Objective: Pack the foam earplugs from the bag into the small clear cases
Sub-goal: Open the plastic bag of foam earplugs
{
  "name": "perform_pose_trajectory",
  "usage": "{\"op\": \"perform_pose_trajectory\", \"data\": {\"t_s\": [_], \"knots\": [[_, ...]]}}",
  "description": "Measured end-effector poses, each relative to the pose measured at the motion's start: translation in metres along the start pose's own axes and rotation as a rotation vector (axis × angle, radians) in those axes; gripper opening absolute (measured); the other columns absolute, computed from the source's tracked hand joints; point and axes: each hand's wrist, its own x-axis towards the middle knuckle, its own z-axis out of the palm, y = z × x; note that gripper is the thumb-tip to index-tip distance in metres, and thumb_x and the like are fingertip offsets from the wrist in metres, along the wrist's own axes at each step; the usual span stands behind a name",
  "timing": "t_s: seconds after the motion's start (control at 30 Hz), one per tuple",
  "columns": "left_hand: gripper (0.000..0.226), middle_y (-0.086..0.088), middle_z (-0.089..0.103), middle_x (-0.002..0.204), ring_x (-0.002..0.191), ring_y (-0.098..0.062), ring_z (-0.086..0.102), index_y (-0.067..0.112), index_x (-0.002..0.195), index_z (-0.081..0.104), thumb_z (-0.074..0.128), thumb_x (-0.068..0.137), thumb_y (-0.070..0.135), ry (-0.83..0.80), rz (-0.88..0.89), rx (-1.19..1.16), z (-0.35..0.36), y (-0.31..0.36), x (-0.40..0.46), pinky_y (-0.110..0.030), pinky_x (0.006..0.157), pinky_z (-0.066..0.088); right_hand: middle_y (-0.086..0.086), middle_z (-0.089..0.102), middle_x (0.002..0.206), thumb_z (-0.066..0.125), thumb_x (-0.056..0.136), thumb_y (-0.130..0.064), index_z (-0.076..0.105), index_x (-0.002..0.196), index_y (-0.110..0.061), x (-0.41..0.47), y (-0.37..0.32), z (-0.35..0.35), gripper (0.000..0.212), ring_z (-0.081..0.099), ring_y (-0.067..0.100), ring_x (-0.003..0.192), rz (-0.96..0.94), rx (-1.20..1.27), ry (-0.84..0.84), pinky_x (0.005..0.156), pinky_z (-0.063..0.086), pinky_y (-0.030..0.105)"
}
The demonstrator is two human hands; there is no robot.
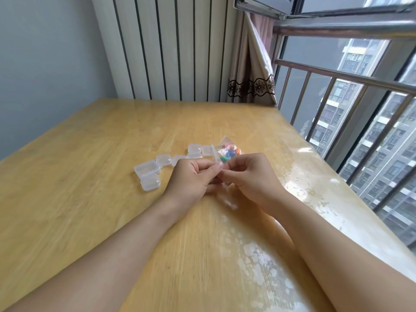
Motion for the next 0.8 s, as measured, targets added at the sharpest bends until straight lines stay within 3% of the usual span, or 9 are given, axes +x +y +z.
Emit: {"op": "perform_pose_trajectory", "data": {"t_s": [0.13,0.33,0.57,0.8], "knots": [[0.019,-0.024,0.076,0.080,0.078,-0.029,0.077,-0.003,0.091,0.077,0.067,0.094,0.013,0.045,0.006,-0.005,0.000,0.000,0.001,-0.023,0.064,0.058,0.008,0.065,0.061,0.075,0.085,-0.006,0.073,0.074,0.000,0.001,-0.001,0.000,0.013,0.055,0.008,0.052,0.046,0.031,-0.059,0.053,0.044,0.016],[0.022,-0.016,0.079,0.088,0.087,-0.023,0.078,0.000,0.098,0.077,0.064,0.097,0.018,-0.024,-0.018,-0.032,-0.002,0.003,0.000,-0.026,0.073,0.062,0.009,0.064,0.067,0.079,0.077,-0.006,0.073,0.077,-0.002,0.006,-0.006,-0.019,0.007,0.057,0.010,0.055,0.225,0.301,-0.247,0.052,0.047,0.016],[0.021,-0.018,0.078,0.088,0.086,-0.025,0.078,-0.002,0.095,0.074,0.059,0.100,0.012,-0.015,-0.028,-0.032,-0.001,0.004,0.000,-0.027,0.073,0.063,0.009,0.062,0.067,0.079,0.072,-0.015,0.072,0.080,-0.001,0.007,-0.007,-0.020,0.018,0.056,0.017,0.061,0.284,0.391,-0.273,0.052,0.050,0.018],[0.011,-0.017,0.078,0.083,0.076,-0.021,0.078,-0.004,0.099,0.068,0.065,0.095,0.006,0.063,-0.037,-0.044,0.000,0.004,0.001,-0.022,0.059,0.059,0.008,0.067,0.073,0.074,0.087,-0.010,0.073,0.088,-0.005,0.004,-0.006,-0.017,0.005,0.062,0.012,0.063,0.248,0.384,-0.234,0.059,0.052,0.018]]}}
